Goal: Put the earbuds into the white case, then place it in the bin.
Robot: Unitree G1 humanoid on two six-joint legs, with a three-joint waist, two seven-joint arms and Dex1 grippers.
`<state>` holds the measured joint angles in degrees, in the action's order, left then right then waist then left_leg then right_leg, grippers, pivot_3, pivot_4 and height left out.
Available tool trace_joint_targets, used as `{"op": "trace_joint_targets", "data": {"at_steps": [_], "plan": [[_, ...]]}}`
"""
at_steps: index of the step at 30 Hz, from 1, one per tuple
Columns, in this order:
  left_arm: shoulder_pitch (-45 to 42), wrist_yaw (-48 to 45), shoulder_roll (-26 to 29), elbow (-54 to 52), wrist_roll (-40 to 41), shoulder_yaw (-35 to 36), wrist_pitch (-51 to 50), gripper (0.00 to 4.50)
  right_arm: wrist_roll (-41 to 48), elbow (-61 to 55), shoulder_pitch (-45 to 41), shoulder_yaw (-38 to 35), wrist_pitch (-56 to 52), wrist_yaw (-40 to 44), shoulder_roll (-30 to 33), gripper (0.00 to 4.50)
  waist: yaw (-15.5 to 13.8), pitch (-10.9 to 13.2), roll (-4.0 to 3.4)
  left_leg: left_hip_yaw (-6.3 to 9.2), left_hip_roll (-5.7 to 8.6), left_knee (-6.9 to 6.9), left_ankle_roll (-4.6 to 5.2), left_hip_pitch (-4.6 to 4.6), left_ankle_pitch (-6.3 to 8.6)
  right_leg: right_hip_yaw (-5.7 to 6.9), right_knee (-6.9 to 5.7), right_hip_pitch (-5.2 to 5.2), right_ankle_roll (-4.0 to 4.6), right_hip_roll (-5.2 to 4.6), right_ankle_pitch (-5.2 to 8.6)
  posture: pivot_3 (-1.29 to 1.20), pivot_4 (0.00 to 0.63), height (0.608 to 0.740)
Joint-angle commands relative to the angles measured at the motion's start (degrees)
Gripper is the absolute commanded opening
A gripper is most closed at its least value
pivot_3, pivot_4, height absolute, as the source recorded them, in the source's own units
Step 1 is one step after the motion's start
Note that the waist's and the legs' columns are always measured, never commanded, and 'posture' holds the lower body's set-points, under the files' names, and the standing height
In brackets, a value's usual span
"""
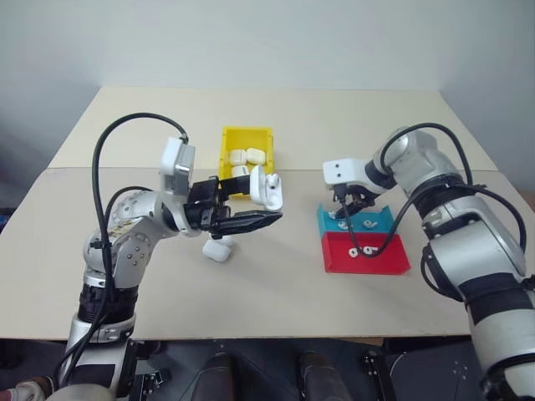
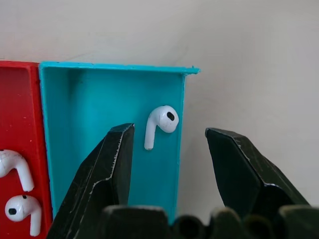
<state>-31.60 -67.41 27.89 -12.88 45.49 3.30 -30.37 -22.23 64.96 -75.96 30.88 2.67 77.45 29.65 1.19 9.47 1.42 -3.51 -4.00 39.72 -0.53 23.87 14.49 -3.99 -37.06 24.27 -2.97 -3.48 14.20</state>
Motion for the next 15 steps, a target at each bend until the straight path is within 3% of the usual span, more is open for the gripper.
{"op": "trace_joint_targets", "data": {"at_steps": [1,15], "plan": [[0.1,0.8,0.0,-3.1,1.8,0.9,0.4,2.82,-1.0,1.0,-1.9,-1.0,-1.3,-1.1,-0.5,2.76,0.0,0.0,0.0,0.0,0.0,0.0,0.0,0.0,0.0,0.0,0.0,-0.01,0.0,0.0,0.0,0.0,0.15,0.74],[0.6,2.2,0.6,-3.8,2.5,0.9,0.4,2.82,-1.7,3.6,-1.9,-1.8,-1.6,-3.5,-2.6,2.76,0.3,0.0,0.0,0.0,0.0,0.01,-0.01,0.0,-0.01,0.0,0.0,-0.01,0.0,0.0,0.0,0.0,0.15,0.74]]}}
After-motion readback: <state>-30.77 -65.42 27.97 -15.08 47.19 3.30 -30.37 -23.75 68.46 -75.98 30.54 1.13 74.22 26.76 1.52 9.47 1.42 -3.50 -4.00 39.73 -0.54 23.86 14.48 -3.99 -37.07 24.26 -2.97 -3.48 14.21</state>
